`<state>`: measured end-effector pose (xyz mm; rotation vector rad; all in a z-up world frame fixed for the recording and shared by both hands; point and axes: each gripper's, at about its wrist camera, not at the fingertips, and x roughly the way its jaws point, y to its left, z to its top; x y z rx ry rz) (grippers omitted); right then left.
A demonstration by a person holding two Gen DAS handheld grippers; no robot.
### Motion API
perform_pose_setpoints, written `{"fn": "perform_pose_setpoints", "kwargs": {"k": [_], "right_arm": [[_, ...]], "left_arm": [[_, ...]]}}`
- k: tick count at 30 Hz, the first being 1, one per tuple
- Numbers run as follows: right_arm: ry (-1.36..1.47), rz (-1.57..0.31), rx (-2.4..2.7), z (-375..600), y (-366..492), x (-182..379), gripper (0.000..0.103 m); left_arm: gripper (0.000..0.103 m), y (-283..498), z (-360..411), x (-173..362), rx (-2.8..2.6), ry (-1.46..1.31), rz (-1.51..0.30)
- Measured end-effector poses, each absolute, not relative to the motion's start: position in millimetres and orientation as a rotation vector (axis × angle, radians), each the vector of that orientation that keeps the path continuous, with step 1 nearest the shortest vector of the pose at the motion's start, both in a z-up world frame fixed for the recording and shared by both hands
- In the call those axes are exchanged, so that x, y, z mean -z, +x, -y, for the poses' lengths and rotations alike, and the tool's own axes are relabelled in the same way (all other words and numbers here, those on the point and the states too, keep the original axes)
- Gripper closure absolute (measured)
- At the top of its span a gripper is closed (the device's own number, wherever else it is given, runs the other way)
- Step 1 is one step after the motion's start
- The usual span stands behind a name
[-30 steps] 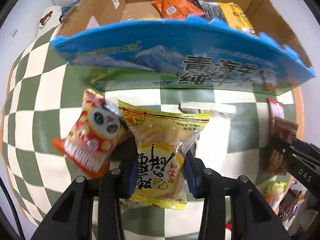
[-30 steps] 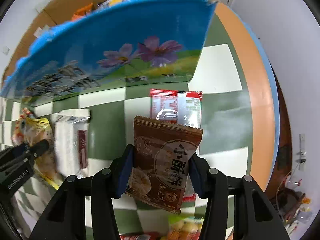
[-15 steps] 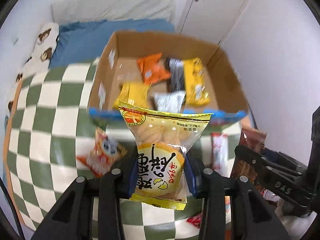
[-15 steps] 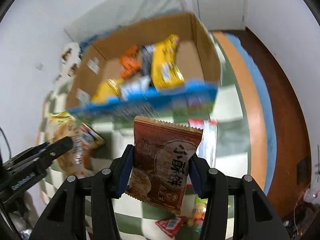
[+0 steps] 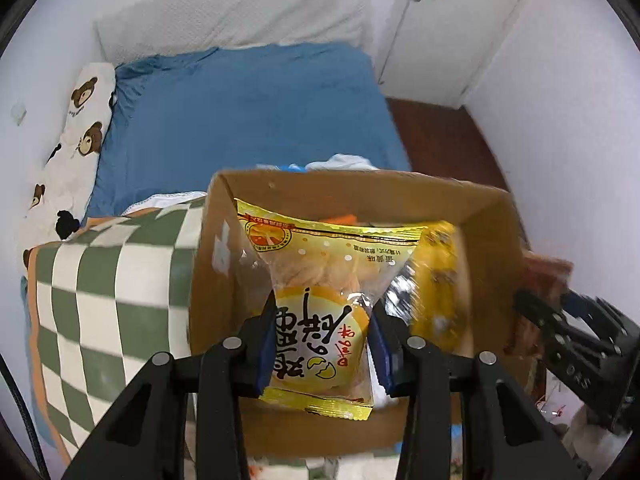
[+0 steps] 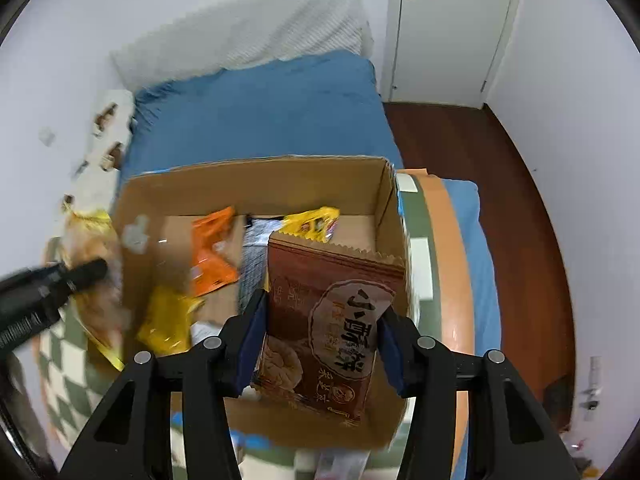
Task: Organize snacks
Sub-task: 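Lower both packets into the box and open both tools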
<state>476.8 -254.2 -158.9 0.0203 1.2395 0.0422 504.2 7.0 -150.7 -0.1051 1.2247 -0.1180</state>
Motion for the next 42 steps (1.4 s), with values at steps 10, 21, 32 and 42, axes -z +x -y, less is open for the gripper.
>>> {"fn": "perform_pose_setpoints", "kwargs": {"k": [10, 21, 32, 42], "right_arm": [[0.056, -1.382, 0.021, 266.0, 546.6, 223.1, 0.017], [0.069, -1.393, 0.022, 259.7, 548.6, 241.4, 0.011], [0.08, -1.325, 0.007, 251.3, 495.3, 229.5, 0.011], [0.041, -1.199, 0.001, 239.7, 435.0, 188.9, 0.008]], "left_arm": [[0.052, 577.5, -20.6, 215.2, 0.056, -0.083, -1.386], [0.034, 560.2, -9.5, 210.1, 0.066, -0.071, -1.327], [0.032, 492.6, -7.7, 175.3, 0.048, -0.042, -1.177], [0.032, 420.5, -2.9, 136.1, 0.062, -0.039, -1.061]]}}
